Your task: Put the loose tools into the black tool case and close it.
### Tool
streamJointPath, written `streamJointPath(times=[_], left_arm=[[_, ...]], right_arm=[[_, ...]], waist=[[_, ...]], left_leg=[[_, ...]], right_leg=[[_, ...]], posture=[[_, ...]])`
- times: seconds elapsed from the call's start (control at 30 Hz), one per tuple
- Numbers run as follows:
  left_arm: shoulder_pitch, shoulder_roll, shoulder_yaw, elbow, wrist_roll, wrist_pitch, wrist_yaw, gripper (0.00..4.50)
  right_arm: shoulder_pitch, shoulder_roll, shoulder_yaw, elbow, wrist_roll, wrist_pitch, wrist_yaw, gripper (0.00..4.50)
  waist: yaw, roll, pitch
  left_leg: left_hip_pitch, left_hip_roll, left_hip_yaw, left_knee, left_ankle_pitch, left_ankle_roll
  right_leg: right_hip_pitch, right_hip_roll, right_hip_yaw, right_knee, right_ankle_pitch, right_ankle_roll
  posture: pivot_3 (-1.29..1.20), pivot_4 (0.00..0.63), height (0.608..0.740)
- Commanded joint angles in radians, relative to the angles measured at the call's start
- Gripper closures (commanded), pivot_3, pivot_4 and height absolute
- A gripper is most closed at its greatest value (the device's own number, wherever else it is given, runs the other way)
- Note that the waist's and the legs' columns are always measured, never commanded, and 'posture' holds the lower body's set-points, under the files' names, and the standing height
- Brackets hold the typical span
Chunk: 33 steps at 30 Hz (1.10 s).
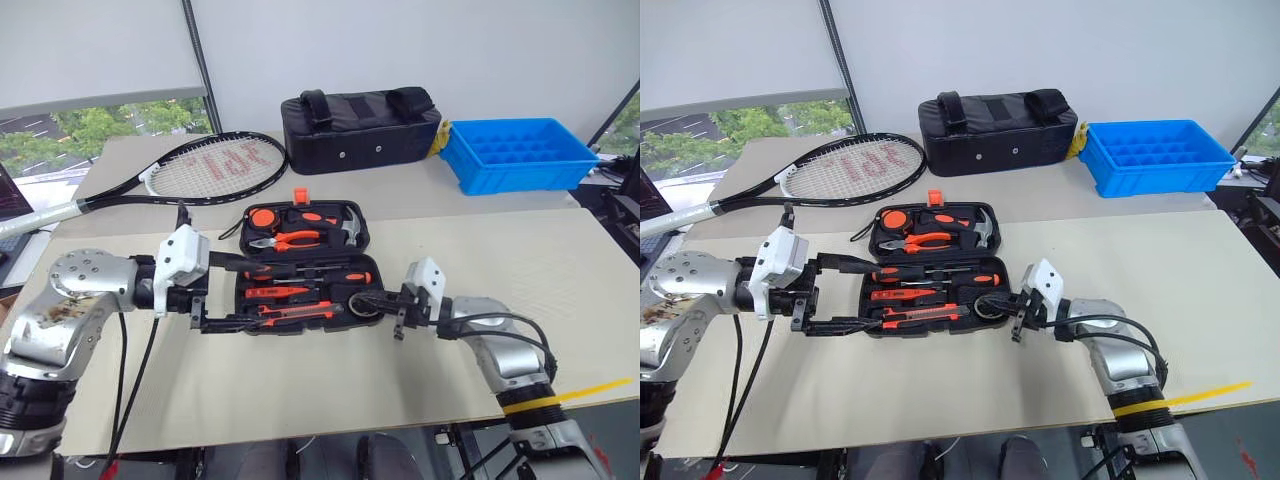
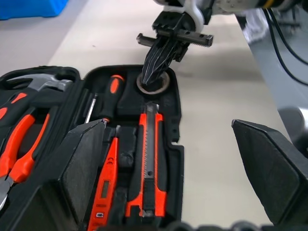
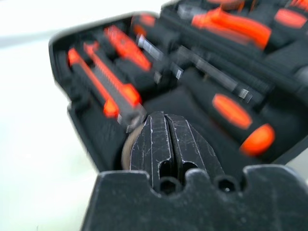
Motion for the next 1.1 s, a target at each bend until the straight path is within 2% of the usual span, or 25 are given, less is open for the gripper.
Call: streamJointPath(times=[0.03, 0.1, 0.2, 0.3, 0.4, 0.57, 0.7, 0.73, 0.77, 0.97, 1.1], left_arm=[[-0.072, -0.067, 0.080, 0.105, -0.033, 0.005, 0.107, 0.00], [-0.114, -0.105, 0.088, 0.192, -0.032, 0.042, 0.164, 0.00], [-0.224, -0.161, 0.102, 0.396, -0.036, 0.151, 0.273, 0.00], [-0.350, -0.190, 0.121, 0.653, -0.004, 0.191, 0.334, 0.00], [-0.451, -0.202, 0.127, 0.854, 0.001, 0.237, 0.328, 0.00], [-0.623, -0.226, 0.175, 1.230, 0.042, 0.200, 0.389, 0.00], [-0.682, -0.233, 0.163, 1.350, 0.094, 0.156, 0.366, 0.00], [-0.690, -0.234, 0.162, 1.366, 0.103, 0.152, 0.355, 0.00], [-0.697, -0.235, 0.162, 1.379, 0.111, 0.148, 0.346, 0.00], [-0.719, -0.242, 0.176, 1.416, 0.134, 0.142, 0.295, 0.00], [-0.714, -0.252, 0.179, 1.425, 0.153, 0.136, 0.289, 0.00]], right_arm=[[-0.114, -0.014, -0.085, 0.029, 0.065, 0.051, -0.027, 4.47], [-0.181, -0.029, -0.089, 0.108, 0.045, 0.091, -0.043, 4.47], [-0.289, -0.049, -0.055, 0.267, -0.016, 0.144, -0.071, 3.71], [-0.431, 0.004, -0.089, 0.472, -0.023, 0.196, -0.169, 2.73], [-0.546, 0.041, -0.123, 0.665, 0.003, 0.272, -0.167, 1.69], [-0.701, 0.082, -0.204, 0.977, 0.034, 0.333, -0.148, 1.69], [-0.760, 0.094, -0.220, 1.096, 0.013, 0.303, -0.111, 1.69], [-0.768, 0.096, -0.222, 1.111, 0.008, 0.299, -0.105, 2.19], [-0.775, 0.097, -0.226, 1.124, 0.004, 0.289, -0.108, 2.36], [-0.800, 0.102, -0.258, 1.160, 0.000, 0.268, -0.112, 4.45], [-0.806, 0.107, -0.275, 1.165, -0.003, 0.258, -0.120, 4.48]], waist=[[0.000, 0.000, 0.000], [0.000, 0.000, 0.000], [0.002, 0.000, 0.000], [-0.003, -0.001, 0.001], [-0.011, -0.001, 0.001], [-0.013, -0.001, 0.001], [-0.017, -0.001, 0.001], [-0.018, -0.001, 0.001], [-0.021, -0.001, 0.001], [-0.037, -0.001, 0.001], [-0.054, -0.001, 0.001]], left_leg=[[0.000, 0.000, 0.000, 0.000, 0.000, 0.000], [0.001, 0.000, -0.001, 0.000, 0.000, 0.000], [0.003, 0.000, -0.001, 0.000, -0.001, 0.002], [0.002, -0.001, -0.001, 0.000, 0.000, 0.001], [0.001, -0.001, 0.000, -0.001, 0.003, -0.005], [-0.004, -0.002, 0.002, -0.002, 0.003, -0.005], [-0.009, -0.003, 0.003, -0.004, 0.003, -0.005], [-0.009, -0.003, 0.003, -0.005, 0.003, -0.005], [-0.009, -0.003, 0.003, -0.006, 0.004, -0.005], [-0.010, -0.003, 0.005, -0.007, 0.004, -0.007], [-0.008, -0.002, 0.005, -0.007, 0.005, -0.008]], right_leg=[[0.000, 0.000, 0.000, 0.000, 0.000, 0.000], [0.001, 0.000, 0.000, 0.001, 0.000, 0.000], [0.003, 0.000, 0.000, 0.001, 0.000, 0.000], [0.003, 0.001, 0.000, 0.001, 0.000, 0.000], [0.001, 0.002, 0.000, 0.004, 0.001, -0.001], [-0.005, 0.002, 0.000, 0.003, 0.001, 0.000], [-0.009, 0.001, -0.003, 0.002, 0.001, 0.000], [-0.010, 0.000, -0.004, 0.002, 0.001, 0.000], [-0.010, 0.000, -0.005, 0.001, 0.001, 0.000], [-0.010, 0.000, -0.007, 0.000, 0.001, 0.000], [-0.011, -0.001, -0.006, 0.001, 0.001, 0.000]], posture=[[0.00, 0.150, 0.740], [0.00, 0.150, 0.740], [0.00, 0.150, 0.740], [0.00, 0.150, 0.740], [0.00, 0.150, 0.740], [0.00, 0.150, 0.740], [0.00, 0.150, 0.740], [0.00, 0.150, 0.740], [0.00, 0.150, 0.740], [0.00, 0.150, 0.740], [0.00, 0.150, 0.740]])
